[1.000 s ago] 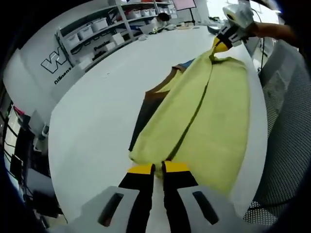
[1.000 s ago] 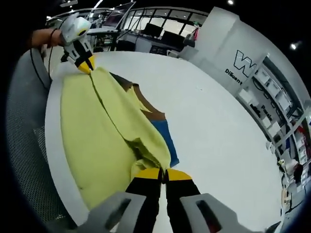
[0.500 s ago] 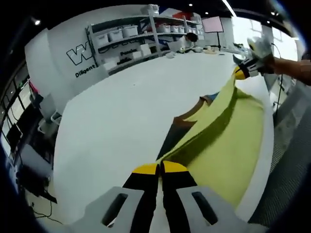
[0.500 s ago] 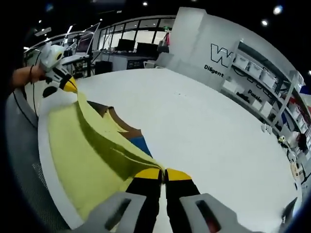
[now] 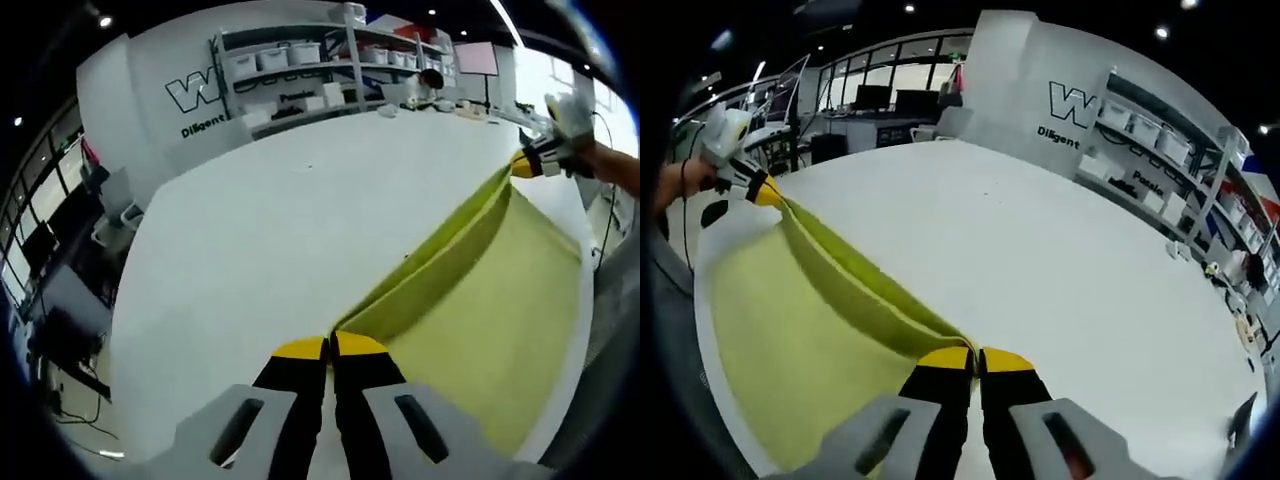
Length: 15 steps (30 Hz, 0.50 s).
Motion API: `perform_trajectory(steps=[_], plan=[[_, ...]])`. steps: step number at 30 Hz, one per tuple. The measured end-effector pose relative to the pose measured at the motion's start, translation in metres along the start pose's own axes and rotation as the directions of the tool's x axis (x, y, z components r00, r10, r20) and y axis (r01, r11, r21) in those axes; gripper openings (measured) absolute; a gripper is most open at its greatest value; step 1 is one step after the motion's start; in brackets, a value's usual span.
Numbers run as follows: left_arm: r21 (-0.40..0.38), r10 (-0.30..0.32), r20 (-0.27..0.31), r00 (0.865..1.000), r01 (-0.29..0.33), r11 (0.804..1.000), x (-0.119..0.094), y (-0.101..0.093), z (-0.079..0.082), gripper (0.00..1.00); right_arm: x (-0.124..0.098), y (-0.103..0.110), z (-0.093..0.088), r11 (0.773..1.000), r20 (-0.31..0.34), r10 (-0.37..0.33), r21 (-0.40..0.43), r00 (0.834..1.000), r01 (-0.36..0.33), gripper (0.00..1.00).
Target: Fold the garment on the visible template until the final outline fits inside the template.
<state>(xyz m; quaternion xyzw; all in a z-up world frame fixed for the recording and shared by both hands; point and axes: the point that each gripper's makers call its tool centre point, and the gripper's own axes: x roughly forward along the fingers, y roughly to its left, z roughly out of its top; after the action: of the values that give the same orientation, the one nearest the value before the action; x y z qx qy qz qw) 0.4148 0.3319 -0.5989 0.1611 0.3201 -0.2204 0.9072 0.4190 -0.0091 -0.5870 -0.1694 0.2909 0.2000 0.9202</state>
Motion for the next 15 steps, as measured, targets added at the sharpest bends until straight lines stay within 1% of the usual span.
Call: perform_trajectory(steps=[7,12,15], plan=[[-0.052,0.014,-0.030,0.999,-0.016,0.999,0.013,0.004,-0.004,0.00,0.015,-0.001,-0.013,0.998,-0.047,-0.015,0.052,0.999,0.017,0.00],[-0.059,0.017,-0.053,0.998,-0.021,0.998,0.020,0.002,-0.008,0.00,0.019,-0.001,-0.021,0.998,-0.072,-0.023,0.064,0.997,0.028,0.00],[-0.065,0.023,-0.049,0.999,-0.026,0.998,0.021,0.003,-0.008,0.00,0.022,-0.001,-0.024,0.997,-0.083,-0.025,0.065,0.996,0.031,0.00]])
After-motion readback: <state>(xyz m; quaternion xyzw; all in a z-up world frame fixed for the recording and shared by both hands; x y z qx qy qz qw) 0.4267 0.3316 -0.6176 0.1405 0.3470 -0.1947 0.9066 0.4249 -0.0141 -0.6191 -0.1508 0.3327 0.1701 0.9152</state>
